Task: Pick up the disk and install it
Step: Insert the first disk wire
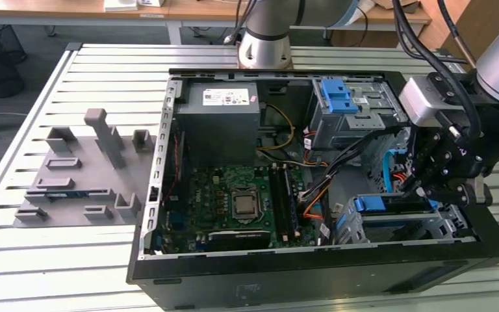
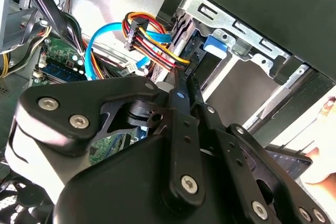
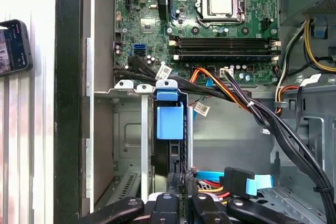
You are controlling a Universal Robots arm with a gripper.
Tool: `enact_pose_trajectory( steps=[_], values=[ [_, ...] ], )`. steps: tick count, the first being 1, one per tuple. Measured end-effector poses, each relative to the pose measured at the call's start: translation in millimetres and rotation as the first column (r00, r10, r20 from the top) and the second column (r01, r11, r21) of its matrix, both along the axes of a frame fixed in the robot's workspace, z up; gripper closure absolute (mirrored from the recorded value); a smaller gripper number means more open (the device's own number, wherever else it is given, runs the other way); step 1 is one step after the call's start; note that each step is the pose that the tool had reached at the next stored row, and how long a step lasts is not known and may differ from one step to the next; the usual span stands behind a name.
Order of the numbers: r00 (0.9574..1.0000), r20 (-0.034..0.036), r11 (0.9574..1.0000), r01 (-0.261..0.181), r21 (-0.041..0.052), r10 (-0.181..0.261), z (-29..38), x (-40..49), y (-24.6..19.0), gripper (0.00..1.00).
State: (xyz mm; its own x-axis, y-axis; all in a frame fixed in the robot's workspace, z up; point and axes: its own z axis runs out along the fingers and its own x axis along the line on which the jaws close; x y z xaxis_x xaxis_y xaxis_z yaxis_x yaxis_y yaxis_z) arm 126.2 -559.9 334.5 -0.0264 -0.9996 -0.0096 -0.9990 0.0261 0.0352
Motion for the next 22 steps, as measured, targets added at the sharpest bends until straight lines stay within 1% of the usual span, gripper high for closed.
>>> enact_pose_trajectory(
  steps=[10,19,20,22],
  values=[
    [0.9999,-0.0110,1.0000,0.000,-0.0004,0.000,-3.7,0.0,0.0,0.84],
    [0.9999,-0.0113,1.0000,0.000,0.0004,0.000,-3.7,0.0,0.0,0.83],
    [0.9999,-0.0113,1.0000,0.000,0.0001,0.000,-2.8,0.0,0.0,0.76],
    [0.9999,-0.0113,1.0000,0.000,0.0004,0.000,-0.3,0.0,0.0,0.76]
  ],
)
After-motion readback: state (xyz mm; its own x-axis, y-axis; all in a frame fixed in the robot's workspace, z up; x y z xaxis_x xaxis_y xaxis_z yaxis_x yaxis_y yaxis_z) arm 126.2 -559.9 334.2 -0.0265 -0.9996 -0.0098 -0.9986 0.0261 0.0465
